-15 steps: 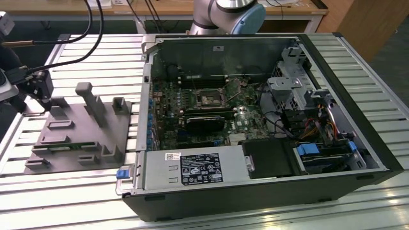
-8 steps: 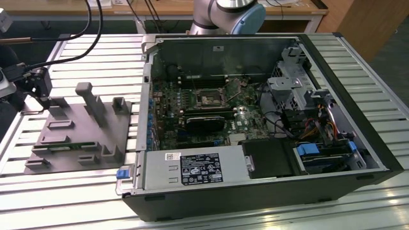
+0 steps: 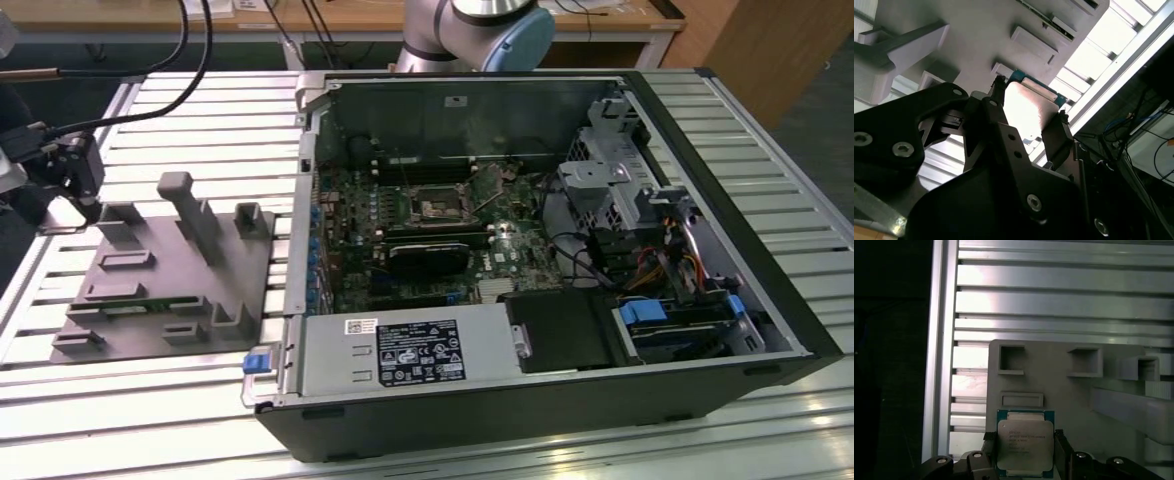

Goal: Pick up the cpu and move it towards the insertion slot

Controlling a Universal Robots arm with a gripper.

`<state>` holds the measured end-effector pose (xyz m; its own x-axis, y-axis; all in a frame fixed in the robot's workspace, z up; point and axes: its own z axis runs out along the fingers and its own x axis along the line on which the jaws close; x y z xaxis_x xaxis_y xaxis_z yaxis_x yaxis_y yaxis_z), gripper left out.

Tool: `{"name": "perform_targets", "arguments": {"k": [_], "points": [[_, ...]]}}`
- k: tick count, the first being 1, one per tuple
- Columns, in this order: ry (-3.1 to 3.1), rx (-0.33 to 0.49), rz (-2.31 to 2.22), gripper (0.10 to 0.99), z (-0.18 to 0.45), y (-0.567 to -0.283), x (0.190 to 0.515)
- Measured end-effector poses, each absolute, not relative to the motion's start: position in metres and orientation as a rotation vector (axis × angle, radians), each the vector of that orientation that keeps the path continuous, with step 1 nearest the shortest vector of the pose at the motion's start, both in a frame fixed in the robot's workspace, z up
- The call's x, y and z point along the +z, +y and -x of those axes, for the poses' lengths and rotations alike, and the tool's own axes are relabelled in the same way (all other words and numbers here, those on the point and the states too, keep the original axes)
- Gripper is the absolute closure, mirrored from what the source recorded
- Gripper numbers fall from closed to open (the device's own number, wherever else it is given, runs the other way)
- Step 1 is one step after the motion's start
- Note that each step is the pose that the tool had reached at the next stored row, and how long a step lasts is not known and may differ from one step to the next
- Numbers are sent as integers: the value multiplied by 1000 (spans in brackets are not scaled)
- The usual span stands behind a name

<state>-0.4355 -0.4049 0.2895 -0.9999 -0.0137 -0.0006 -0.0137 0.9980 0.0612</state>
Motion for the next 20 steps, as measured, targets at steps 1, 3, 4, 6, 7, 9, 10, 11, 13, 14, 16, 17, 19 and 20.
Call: {"name": "perform_targets", "arguments": {"k": [1,3,4,6,7,9,10,11,13,14,16,17,19,20], "points": [[3140,96,21,541,436,-405,291],[3140,96,21,541,436,-405,293],[3140,96,22,541,436,-405,294],[3140,96,21,541,436,-405,297],[3140,96,22,541,436,-405,298],[3140,96,21,541,436,-405,300],[3140,96,22,541,436,-405,301],[3140,96,22,541,436,-405,302],[3140,96,21,541,436,-404,304],[3140,96,21,541,436,-404,305],[3140,96,21,541,436,-404,307],[3140,96,21,541,436,-404,308],[3140,96,22,541,436,-404,310],[3140,96,21,541,436,-404,310]]}}
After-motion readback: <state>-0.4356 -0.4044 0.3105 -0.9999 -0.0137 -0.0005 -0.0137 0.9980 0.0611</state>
